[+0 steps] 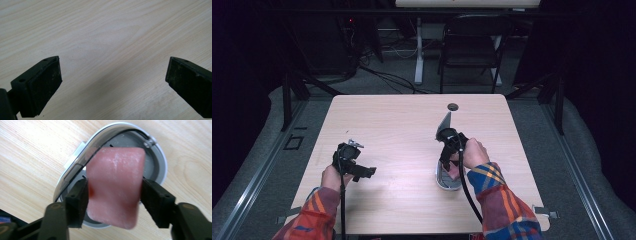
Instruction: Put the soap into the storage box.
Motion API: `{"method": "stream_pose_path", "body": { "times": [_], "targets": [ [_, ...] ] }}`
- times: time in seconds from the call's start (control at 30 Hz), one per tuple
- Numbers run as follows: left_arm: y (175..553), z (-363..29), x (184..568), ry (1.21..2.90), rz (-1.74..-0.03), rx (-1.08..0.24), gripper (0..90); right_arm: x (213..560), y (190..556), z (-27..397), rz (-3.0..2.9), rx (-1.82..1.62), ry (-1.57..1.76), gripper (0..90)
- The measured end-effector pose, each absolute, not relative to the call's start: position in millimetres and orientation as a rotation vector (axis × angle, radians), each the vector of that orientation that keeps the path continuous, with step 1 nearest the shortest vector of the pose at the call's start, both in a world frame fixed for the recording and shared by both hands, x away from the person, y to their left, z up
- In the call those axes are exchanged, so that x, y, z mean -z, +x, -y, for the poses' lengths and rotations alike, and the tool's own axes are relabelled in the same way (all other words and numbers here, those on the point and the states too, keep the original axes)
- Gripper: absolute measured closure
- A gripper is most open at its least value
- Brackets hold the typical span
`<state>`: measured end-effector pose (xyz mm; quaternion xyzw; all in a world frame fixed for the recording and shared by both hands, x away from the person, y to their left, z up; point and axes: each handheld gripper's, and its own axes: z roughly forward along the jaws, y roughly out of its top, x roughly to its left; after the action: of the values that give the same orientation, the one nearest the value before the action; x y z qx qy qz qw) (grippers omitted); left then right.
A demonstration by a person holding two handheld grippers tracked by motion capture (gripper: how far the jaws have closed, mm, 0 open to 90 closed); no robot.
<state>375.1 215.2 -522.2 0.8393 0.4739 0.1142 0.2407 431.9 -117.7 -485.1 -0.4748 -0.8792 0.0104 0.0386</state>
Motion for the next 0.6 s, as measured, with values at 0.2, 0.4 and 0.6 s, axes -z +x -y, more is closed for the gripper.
{"method": "stream_pose_path", "body": {
  "times": [0.2, 0.4, 0.6],
  "targets": [
    [375, -215, 523, 2.302, -1.296, -0.306, 0.6, 478, 427, 126, 2.703, 0.052, -1.432, 46.4],
    [376, -216, 524, 2.304, -1.300, -0.303, 0.6, 478, 423, 127, 2.717, 0.086, -1.406, 47.0],
    [376, -214, 524, 2.317, -1.296, -0.302, 1.4, 478, 420, 129, 2.733, 0.116, -1.388, 53.2]
  ]
}}
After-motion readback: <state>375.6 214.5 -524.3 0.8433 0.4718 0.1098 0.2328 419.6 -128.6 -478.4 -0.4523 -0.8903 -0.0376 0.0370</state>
